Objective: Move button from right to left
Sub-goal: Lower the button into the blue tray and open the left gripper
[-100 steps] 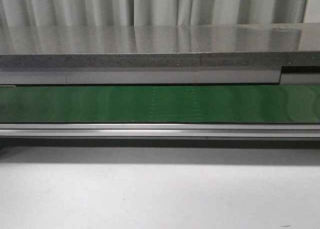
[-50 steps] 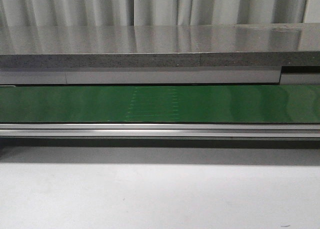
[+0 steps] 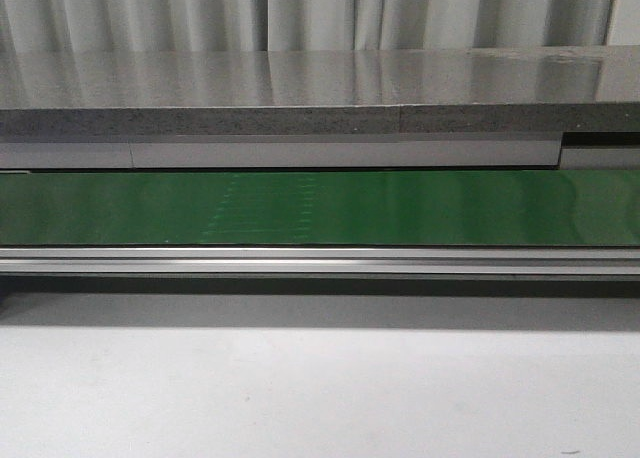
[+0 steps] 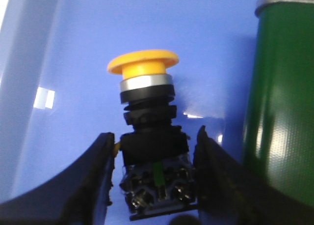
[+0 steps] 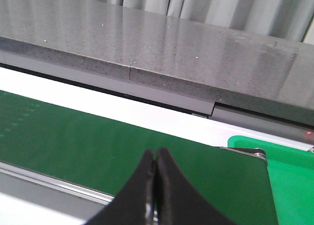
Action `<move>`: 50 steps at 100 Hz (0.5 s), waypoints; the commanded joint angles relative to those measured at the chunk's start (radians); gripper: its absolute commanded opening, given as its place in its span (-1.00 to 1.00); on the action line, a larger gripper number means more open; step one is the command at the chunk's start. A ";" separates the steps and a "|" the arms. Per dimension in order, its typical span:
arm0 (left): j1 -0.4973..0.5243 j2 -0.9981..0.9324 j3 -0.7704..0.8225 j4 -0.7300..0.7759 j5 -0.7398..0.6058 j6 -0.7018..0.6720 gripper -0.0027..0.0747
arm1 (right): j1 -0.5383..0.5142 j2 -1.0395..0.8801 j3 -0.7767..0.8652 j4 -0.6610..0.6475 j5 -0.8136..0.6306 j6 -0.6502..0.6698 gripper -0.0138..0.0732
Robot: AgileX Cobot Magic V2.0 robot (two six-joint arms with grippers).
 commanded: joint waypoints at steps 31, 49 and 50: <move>0.011 -0.006 -0.025 0.010 -0.057 -0.001 -0.82 | 0.002 0.006 -0.028 0.017 -0.076 -0.007 -0.82; 0.043 -0.006 -0.027 0.010 -0.048 -0.001 -0.46 | 0.002 0.006 -0.028 0.017 -0.076 -0.007 -0.82; 0.046 -0.008 -0.027 0.010 -0.048 -0.001 -0.43 | 0.002 0.006 -0.028 0.017 -0.076 -0.007 -0.82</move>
